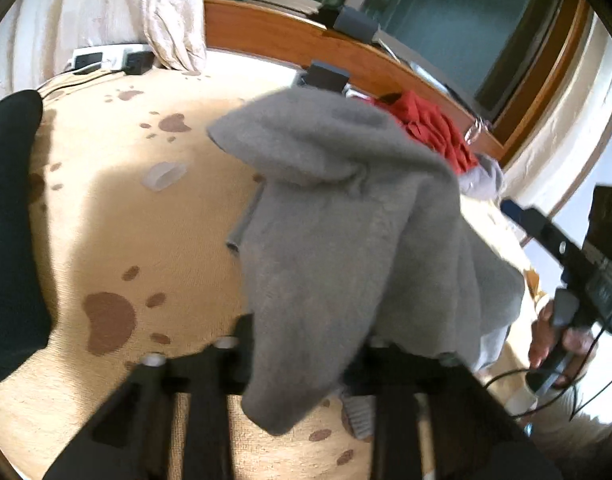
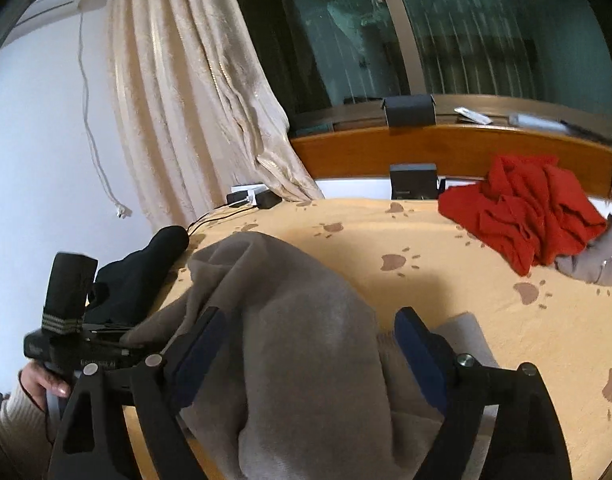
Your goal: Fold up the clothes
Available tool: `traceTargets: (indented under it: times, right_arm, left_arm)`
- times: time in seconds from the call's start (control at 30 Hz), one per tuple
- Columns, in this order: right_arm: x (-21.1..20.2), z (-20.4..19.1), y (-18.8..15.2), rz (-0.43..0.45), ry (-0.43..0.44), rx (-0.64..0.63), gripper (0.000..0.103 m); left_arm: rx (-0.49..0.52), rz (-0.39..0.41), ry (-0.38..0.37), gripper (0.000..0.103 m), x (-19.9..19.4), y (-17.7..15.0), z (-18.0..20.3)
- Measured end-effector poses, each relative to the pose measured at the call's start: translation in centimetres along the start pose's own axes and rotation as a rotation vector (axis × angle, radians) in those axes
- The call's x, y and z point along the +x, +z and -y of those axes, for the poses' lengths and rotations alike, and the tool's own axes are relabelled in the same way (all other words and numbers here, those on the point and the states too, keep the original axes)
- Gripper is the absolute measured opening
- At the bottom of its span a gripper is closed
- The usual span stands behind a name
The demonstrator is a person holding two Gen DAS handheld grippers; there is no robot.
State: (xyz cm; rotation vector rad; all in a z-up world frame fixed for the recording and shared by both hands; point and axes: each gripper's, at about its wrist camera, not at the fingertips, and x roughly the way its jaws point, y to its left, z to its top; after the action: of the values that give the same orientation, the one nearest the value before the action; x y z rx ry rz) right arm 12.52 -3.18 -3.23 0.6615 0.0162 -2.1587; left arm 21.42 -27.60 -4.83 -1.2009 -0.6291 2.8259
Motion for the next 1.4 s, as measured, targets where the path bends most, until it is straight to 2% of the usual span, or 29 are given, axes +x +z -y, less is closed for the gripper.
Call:
traceTargets:
  times: [0.13, 0.3, 0.43, 0.6, 0.77, 0.9, 1.0, 1.1, 1.17, 1.2, 1.23, 1.27, 1.33, 1.4]
  right_arm:
    - [0.0, 0.7, -0.2, -0.008, -0.005, 0.028, 0.088]
    - [-0.3, 2.3, -0.6, -0.013, -0.019, 0.08, 0.089]
    - [-0.7, 3.5, -0.9, -0.012, -0.031, 0.11, 0.089]
    - [-1.3, 4.2, -1.2, -0.017, -0.033, 0.112, 0.089]
    - [-1.4, 3.9, -1.8, -0.045, 0.048, 0.116, 0.089]
    - [-1.4, 3.5, -2.3, -0.068, 0.112, 0.116, 0.089]
    - [-0.9, 2.3, -2.9, -0.095, 0.202, 0.088, 0.089]
    - [0.1, 0.5, -3.8, -0.149, 0.314, 0.041, 0.088]
    - [1.3, -0.6, -4.6, -0.209, 0.334, 0.004, 0.087]
    - [2.2, -0.9, -5.1, -0.244, 0.342, 0.008, 0.071]
    - [3.0, -1.0, -5.5, -0.275, 0.358, 0.022, 0.046]
    - [3.3, -1.0, -5.6, -0.285, 0.368, 0.038, 0.034]
    - [3.2, -0.8, -5.5, -0.269, 0.37, 0.059, 0.023]
    - [1.9, -0.8, -4.6, -0.208, 0.349, 0.05, 0.02]
  left_arm:
    - [-0.054, 0.107, -0.042, 0.012, -3.3, 1.6, -0.9]
    - [-0.084, 0.27, -0.078, 0.012, -9.1, 3.8, -1.8]
    - [-0.103, 0.371, -0.101, 0.012, -13.6, 5.1, -2.5]
    - [-0.072, 0.47, -0.079, 0.012, -18.4, 6.4, -2.1]
    - [0.007, 0.548, -0.06, 0.012, -21.7, 7.6, -0.1]
    - [0.065, 0.571, -0.049, 0.012, -22.8, 8.2, 1.4]
    - [0.083, 0.577, -0.043, 0.012, -23.3, 8.4, 2.2]
    - [0.09, 0.58, -0.045, 0.012, -23.5, 8.5, 2.5]
    - [0.096, 0.583, -0.053, 0.012, -23.7, 8.6, 2.9]
    - [0.1, 0.585, -0.056, 0.012, -23.8, 8.6, 3.1]
    - [0.105, 0.585, -0.059, 0.012, -23.8, 8.7, 3.3]
    - [0.112, 0.584, -0.058, 0.012, -23.9, 8.8, 3.5]
    - [0.129, 0.585, -0.051, 0.012, -24.0, 9.0, 4.0]
    - [0.147, 0.601, -0.041, 0.012, -24.6, 9.3, 4.5]
